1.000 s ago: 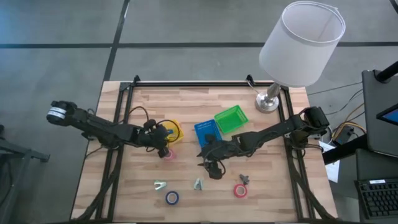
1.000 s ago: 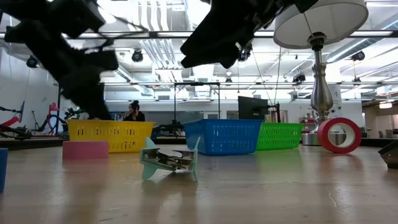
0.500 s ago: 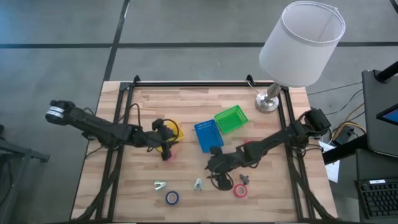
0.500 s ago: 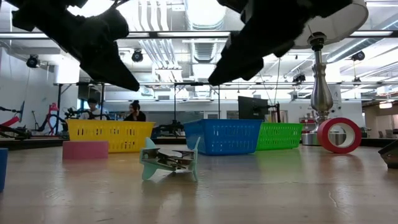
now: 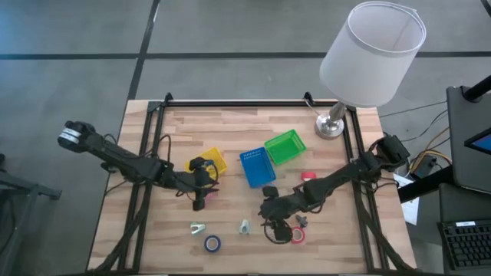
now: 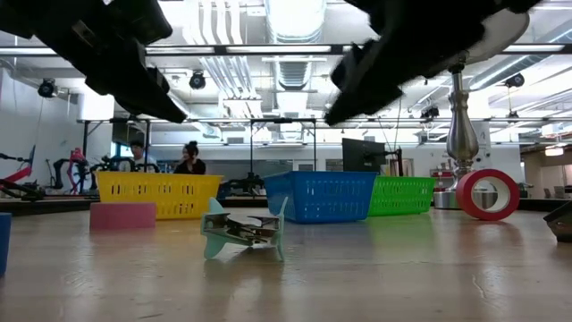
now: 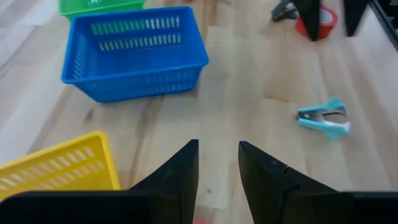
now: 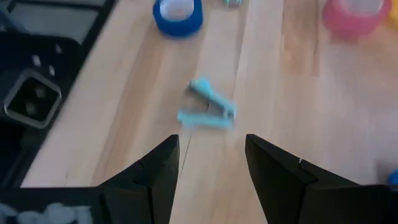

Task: Pick and place Stapler, Stapler remover, tape
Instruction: Put the black staple remover into the blue bin

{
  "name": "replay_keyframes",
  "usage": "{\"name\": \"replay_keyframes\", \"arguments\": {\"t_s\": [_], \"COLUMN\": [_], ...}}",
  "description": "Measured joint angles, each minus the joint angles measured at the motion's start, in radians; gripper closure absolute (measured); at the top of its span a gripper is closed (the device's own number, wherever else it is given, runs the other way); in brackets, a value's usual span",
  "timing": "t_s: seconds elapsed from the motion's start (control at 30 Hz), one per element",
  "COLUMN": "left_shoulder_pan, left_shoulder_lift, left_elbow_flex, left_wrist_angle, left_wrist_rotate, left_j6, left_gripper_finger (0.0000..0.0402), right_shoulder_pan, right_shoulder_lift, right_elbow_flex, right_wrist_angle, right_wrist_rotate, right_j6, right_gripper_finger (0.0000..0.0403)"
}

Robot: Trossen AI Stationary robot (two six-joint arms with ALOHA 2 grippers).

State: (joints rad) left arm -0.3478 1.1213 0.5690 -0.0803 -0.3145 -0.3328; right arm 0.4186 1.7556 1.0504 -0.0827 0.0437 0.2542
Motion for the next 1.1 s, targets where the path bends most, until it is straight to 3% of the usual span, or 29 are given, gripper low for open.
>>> {"name": "replay_keyframes", "arguments": {"t_s": [0.37, 0.47, 0.6, 1.1], "left_shoulder_pan": [-0.007, -0.007, -0.007, -0.006], "left_shoulder_lift": [0.000, 0.000, 0.000, 0.001], "left_elbow_flex": [-0.001, -0.001, -0.001, -0.001], "left_wrist_angle": [-0.001, -0.001, -0.001, -0.002], "left_wrist_rotate": [0.000, 0.000, 0.000, -0.001], "left_j6": [-0.002, -0.003, -0.003, -0.008], "left_gripper_finger": [0.0289, 0.0289, 0.0291, 0.0295], "right_shoulder_pan": [0.012, 0.016, 0.028, 0.048], "right_shoulder_lift": [-0.020, -0.020, -0.020, -0.020], "right_elbow_flex": [0.060, 0.052, 0.029, 0.019], "right_wrist_angle": [-0.535, -0.624, -0.644, -0.674], "right_wrist_rotate": [0.000, -0.050, -0.116, -0.133], "right_j6": [0.396, 0.534, 0.636, 0.773], "right_gripper_finger": [0.0220, 0.0220, 0.0220, 0.0220]}}
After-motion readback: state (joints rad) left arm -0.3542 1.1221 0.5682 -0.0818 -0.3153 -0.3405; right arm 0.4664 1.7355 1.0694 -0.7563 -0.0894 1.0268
